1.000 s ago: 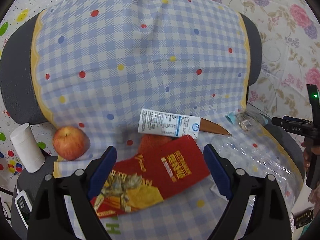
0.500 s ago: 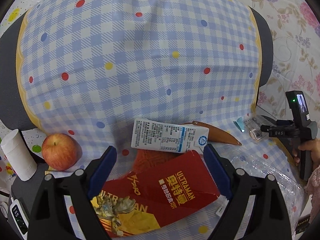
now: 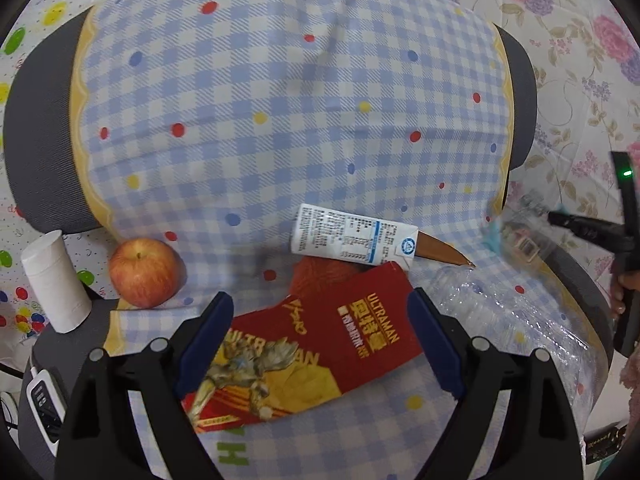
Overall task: Collect trash
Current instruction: 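Grasp the red card packet with the left gripper while the right holds the plastic bag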
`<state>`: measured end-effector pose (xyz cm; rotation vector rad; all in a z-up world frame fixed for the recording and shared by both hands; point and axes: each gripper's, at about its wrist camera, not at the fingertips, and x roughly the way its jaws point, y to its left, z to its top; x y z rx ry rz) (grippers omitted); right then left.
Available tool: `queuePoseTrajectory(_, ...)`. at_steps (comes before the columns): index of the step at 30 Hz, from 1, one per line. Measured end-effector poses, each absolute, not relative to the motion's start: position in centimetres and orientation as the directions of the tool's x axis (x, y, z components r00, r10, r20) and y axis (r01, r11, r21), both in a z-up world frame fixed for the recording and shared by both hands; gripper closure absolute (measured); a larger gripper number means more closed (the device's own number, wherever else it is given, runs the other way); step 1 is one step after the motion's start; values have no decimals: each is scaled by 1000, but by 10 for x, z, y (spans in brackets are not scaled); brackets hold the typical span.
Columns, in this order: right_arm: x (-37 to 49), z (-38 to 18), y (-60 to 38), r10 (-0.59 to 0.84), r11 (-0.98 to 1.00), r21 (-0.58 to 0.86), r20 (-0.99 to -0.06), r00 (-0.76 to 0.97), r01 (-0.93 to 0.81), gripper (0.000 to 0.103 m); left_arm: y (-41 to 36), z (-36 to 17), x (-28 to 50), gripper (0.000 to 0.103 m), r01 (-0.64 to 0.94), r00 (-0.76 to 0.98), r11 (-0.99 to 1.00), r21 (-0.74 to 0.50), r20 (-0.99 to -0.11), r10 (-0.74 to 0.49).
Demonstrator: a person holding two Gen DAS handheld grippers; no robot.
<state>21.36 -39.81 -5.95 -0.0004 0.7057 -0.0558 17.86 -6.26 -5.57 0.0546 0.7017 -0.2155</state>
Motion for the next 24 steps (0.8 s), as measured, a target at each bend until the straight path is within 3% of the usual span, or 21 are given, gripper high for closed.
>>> queuePoseTrajectory(9, 114, 1, -341, -72, 997, -37, -496, 865, 62, 97, -9, -72, 147, 17, 144, 724, 990, -1, -682, -106)
queuePoseTrajectory(17, 61, -21, -291, -32, 999, -29, -503, 864, 21, 96, 19, -94, 126, 17, 122, 699, 992, 30, -712, -64)
queuePoseTrajectory(24, 54, -38, -281, -9, 1000, 9, -526, 850, 17, 96, -24, -111, 134, 17, 222, 689, 972, 75, -718, -102)
